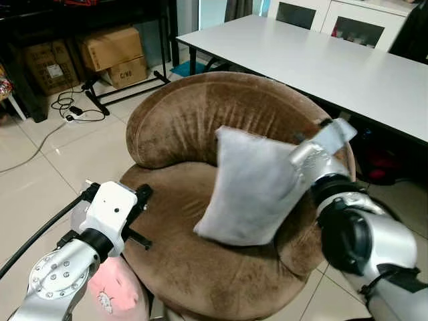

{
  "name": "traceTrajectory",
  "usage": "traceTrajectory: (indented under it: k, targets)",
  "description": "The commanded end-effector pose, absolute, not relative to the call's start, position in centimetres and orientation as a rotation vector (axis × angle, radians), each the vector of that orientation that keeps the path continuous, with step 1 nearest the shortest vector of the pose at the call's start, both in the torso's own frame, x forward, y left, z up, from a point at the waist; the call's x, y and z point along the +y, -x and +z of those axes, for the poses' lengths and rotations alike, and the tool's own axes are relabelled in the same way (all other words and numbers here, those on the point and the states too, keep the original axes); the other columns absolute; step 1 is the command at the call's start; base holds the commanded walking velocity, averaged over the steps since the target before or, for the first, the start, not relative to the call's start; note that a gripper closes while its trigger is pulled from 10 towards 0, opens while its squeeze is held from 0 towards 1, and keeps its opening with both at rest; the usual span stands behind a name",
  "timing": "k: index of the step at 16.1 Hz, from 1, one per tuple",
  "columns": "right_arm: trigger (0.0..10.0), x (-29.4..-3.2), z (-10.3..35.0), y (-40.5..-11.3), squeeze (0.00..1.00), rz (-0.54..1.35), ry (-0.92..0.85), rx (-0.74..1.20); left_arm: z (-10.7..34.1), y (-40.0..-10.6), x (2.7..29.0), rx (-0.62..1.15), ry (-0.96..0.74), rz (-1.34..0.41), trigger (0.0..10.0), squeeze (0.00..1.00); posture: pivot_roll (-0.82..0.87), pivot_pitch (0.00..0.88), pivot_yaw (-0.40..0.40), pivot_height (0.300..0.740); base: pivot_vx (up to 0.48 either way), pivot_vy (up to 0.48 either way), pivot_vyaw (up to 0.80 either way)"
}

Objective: Move the pillow to the sofa from floor

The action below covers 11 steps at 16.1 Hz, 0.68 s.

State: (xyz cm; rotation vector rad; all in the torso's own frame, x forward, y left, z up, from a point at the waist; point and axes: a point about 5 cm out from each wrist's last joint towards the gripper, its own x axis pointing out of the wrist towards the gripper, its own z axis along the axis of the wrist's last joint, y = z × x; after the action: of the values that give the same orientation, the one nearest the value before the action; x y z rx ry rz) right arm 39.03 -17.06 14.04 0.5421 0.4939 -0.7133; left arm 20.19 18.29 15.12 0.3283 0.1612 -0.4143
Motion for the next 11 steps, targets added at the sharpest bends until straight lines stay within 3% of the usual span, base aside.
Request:
traceTrajectory:
  k: [1,3,4,5,6,11]
  targets:
    - [10.0,-17.9,15.6,-39.5,0.00,-0.747,-0.535,0.432,15.7,-20.3,18.3,0.154,-0.313,-0.453,10.0,0.00,0.03,0.000,-0.041,0.740,0.000,0.000,0.00]
    - [10.0,-17.7,15.2,-39.4,0.00,-0.755,-0.529,0.438,15.7,-20.2,18.2,0.167,-0.296,-0.496,10.0,0.00,0.03,0.000,-0.037,0.740,0.000,0.000,0.00]
    - [10.0,-17.5,15.1,-39.4,0.19,-0.747,-0.549,0.435,15.8,-20.2,18.3,0.167,-0.288,-0.502,10.0,0.00,0.03,0.000,-0.035,0.740,0.000,0.000,0.00]
    - [10.0,-17.4,15.0,-39.4,0.75,-0.740,-0.563,0.432,15.8,-20.3,18.3,0.166,-0.284,-0.506,10.0,0.00,0.03,0.000,-0.034,0.740,0.000,0.000,0.00]
    - [10.0,-17.2,15.0,-39.5,1.00,-0.720,-0.589,0.416,15.9,-20.5,18.3,0.168,-0.271,-0.520,10.0,0.00,0.03,0.000,-0.031,0.740,0.000,0.000,0.00]
    - [10.0,-18.5,16.6,-40.0,1.00,-0.699,-0.547,0.328,16.0,-20.1,18.0,0.197,-0.170,-0.633,10.0,0.00,0.03,0.000,-0.033,0.740,0.000,0.000,0.00]
